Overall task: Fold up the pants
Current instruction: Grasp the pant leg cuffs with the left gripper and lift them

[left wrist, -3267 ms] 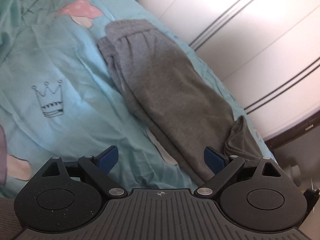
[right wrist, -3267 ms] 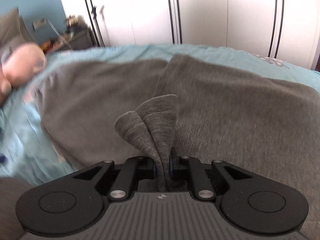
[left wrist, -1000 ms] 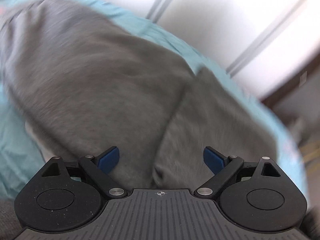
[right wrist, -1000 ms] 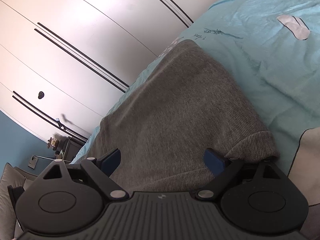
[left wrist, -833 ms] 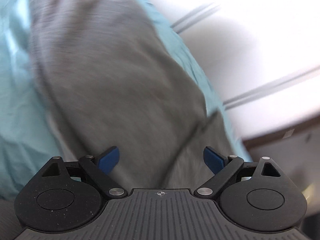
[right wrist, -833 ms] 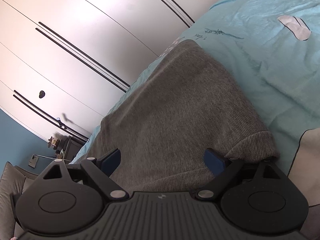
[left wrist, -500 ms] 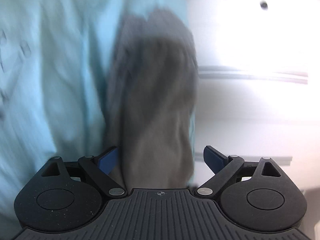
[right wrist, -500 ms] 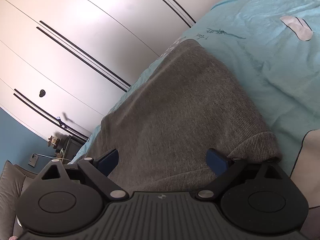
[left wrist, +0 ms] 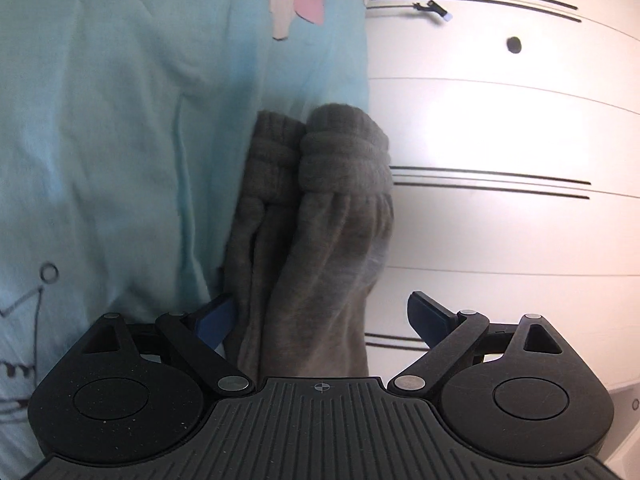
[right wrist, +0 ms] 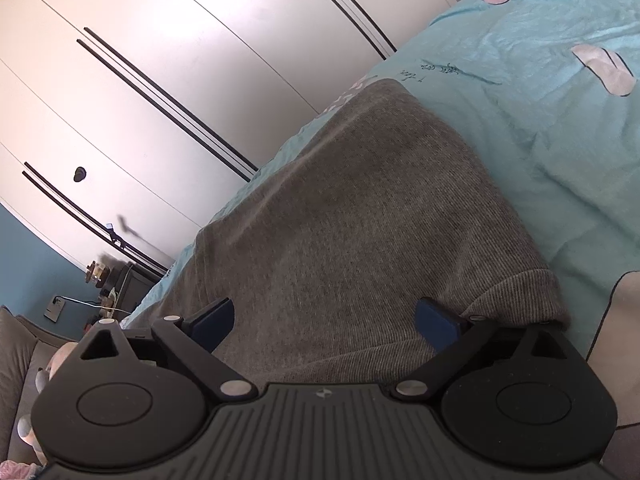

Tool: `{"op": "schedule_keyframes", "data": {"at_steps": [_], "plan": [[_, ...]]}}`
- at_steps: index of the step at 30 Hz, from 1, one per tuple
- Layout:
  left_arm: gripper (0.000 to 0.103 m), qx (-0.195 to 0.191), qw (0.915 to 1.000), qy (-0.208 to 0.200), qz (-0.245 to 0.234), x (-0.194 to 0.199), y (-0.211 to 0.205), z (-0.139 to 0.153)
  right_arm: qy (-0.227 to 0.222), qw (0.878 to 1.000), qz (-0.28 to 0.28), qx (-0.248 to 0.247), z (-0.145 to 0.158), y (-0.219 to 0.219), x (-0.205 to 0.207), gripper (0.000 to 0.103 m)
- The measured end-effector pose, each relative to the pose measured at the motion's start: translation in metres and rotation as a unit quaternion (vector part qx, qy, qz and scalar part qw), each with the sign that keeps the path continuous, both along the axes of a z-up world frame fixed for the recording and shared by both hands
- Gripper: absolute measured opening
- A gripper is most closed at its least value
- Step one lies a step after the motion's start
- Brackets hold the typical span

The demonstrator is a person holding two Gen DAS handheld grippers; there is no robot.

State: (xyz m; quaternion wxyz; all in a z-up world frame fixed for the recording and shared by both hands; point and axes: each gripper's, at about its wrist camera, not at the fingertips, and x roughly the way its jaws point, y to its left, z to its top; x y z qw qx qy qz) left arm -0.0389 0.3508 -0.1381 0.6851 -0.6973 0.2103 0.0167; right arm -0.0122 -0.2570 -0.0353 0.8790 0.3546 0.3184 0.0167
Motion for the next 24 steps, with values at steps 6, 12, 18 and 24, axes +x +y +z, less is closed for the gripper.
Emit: {"op": "schedule_keyframes", "data": {"at_steps": [6, 12, 18, 24], "plan": [[0.094, -0.004, 1.0000, 0.007, -0.001, 0.005, 0.000, -0.006, 0.001, 1.000, 0.001, -0.003, 0.000, 0.000, 0.000, 0.098], [0.094, -0.014, 0.9995, 0.028, -0.004, 0.024, 0.002, 0.002, 0.001, 1.000, 0.002, -0.007, 0.001, 0.001, 0.001, 0.098], [0.095, 0.015, 0.9981, 0.059, -0.007, 0.035, 0.002, 0.010, 0.001, 1.000, 0.002, -0.010, 0.000, 0.002, 0.003, 0.098], [0.096, 0.043, 0.9985, 0.034, -0.008, 0.055, 0.005, 0.021, 0.001, 1.000, 0.002, -0.017, -0.001, 0.004, 0.005, 0.098]]}}
